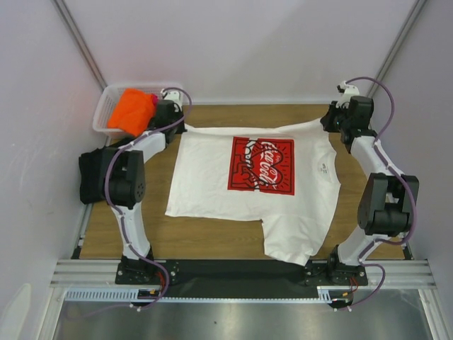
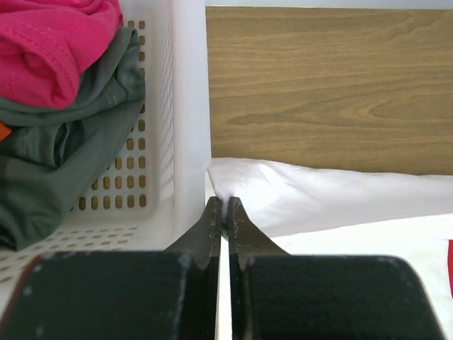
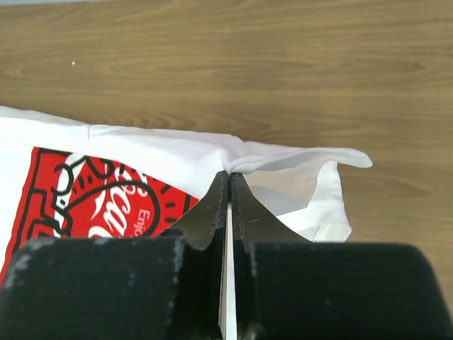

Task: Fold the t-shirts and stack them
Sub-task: Fold the tshirt

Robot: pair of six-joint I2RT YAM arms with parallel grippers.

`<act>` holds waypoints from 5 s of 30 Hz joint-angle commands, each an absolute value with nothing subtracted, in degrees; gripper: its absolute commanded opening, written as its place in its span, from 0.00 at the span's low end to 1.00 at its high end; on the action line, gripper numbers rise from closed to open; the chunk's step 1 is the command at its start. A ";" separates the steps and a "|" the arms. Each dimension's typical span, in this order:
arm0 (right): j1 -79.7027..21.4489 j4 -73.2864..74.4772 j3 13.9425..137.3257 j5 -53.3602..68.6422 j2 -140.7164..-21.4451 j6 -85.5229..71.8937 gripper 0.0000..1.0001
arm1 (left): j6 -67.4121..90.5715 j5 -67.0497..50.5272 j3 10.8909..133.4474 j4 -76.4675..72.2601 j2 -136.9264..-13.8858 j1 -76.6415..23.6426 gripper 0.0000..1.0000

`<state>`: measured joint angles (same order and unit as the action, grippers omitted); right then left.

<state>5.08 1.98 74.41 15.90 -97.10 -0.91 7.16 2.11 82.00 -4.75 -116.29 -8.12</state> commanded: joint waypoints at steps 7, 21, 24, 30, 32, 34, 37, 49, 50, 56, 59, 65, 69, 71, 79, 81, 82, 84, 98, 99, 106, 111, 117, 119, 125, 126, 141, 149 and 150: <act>5.62 2.90 67.51 14.68 -89.83 -2.20 0.00 | 2.82 2.20 77.26 -3.08 -108.99 -6.94 0.00; 5.89 8.70 58.89 13.89 -81.13 -1.76 0.00 | 0.18 2.55 72.69 -0.35 -107.05 -6.94 0.01; 5.89 10.02 58.45 14.68 -80.07 -1.41 0.00 | 0.17 2.73 72.86 -0.35 -107.31 -6.94 0.00; 5.80 12.22 56.34 14.33 -79.37 -0.53 0.00 | 0.35 2.46 73.21 -0.35 -107.93 -6.94 0.00; 5.80 12.13 55.46 14.24 -78.84 -0.44 0.00 | 0.26 2.72 72.95 -0.35 -108.02 -6.94 0.00; 5.80 13.09 55.20 14.76 -78.66 -0.35 0.00 | 0.18 2.72 72.86 -0.35 -108.02 -7.03 0.00; 5.63 14.85 54.93 15.03 -79.10 -0.09 0.00 | 0.18 2.72 72.51 1.23 -107.93 -6.94 0.00; 3.17 17.23 53.53 12.31 -79.89 1.58 0.00 | 0.17 3.17 71.28 1.84 -107.58 -6.94 0.00; 2.99 17.23 53.44 12.22 -79.98 1.67 0.00 | 0.18 2.99 71.28 1.76 -107.67 -6.94 0.00; 2.29 18.54 52.83 11.08 -80.07 1.85 0.00 | 0.09 2.55 71.46 2.02 -107.67 -6.94 0.00; 2.29 18.11 52.65 10.81 -79.98 1.93 0.00 | 0.09 2.55 70.84 1.93 -107.05 -6.94 0.00; 2.29 18.63 53.00 11.25 -79.98 1.85 0.00 | 0.17 2.64 70.31 2.55 -106.52 -6.94 0.00; 2.29 19.07 53.00 11.25 -78.58 1.93 0.00 | 0.18 2.72 69.96 2.55 -106.17 -6.94 0.00; 2.72 19.07 52.74 11.25 -77.79 1.85 0.00 | 0.09 2.72 69.96 2.64 -106.08 -6.94 0.00; 5.01 19.51 53.08 10.37 -76.20 2.81 0.00 | 0.44 1.76 66.54 1.15 -102.75 -6.94 0.00; 5.01 19.77 53.52 10.81 -76.38 2.99 0.00 | 0.70 1.93 65.57 0.79 -102.39 -6.94 0.00; 4.92 19.95 53.79 11.07 -76.81 3.08 0.00 | 0.79 1.93 65.48 1.05 -102.39 -6.94 0.00; 4.83 20.56 53.96 11.60 -77.08 3.25 0.00 | 0.88 1.32 65.13 1.32 -102.39 -6.94 0.00; 3.52 21.97 52.38 11.33 -76.55 2.46 0.00 | 1.32 0.79 62.31 2.37 -100.99 -7.03 0.00; 3.52 21.97 52.56 11.42 -76.81 2.55 0.00 | 1.41 0.79 62.23 2.72 -100.90 -7.03 0.01; 3.16 26.62 59.06 16.00 -77.35 1.50 0.69 | 1.93 3.34 63.19 3.69 -99.85 -7.03 0.71; 3.95 27.42 63.10 14.59 -74.88 -0.95 0.97 | 3.16 2.46 63.98 5.18 -95.28 -7.03 0.88; 3.96 25.93 68.11 14.41 -82.25 -11.24 1.00 | 5.97 2.98 66.35 6.32 -92.11 -11.67 0.90; 2.39 24.27 68.20 13.03 -84.89 -13.00 0.99 | 7.90 4.47 67.67 7.03 -93.24 -13.88 0.91; -1.93 22.25 70.40 8.60 -95.61 -20.13 0.97 | 18.71 4.57 70.92 6.85 -98.17 -21.52 0.91; -2.98 20.58 70.05 9.74 -97.45 -19.78 0.97 | 19.07 4.48 71.36 7.29 -99.04 -23.19 0.90; -4.39 20.13 79.80 4.92 -111.09 -4.49 0.93 | 19.69 6.59 68.47 9.14 -96.59 -25.31 1.00; -5.27 21.62 79.54 8.61 -111.10 -3.60 0.81 | 19.78 7.29 68.38 9.76 -96.33 -25.31 1.00; -5.45 21.36 79.19 8.70 -110.92 -3.60 0.80 | 19.78 7.29 68.29 9.84 -96.42 -25.31 1.00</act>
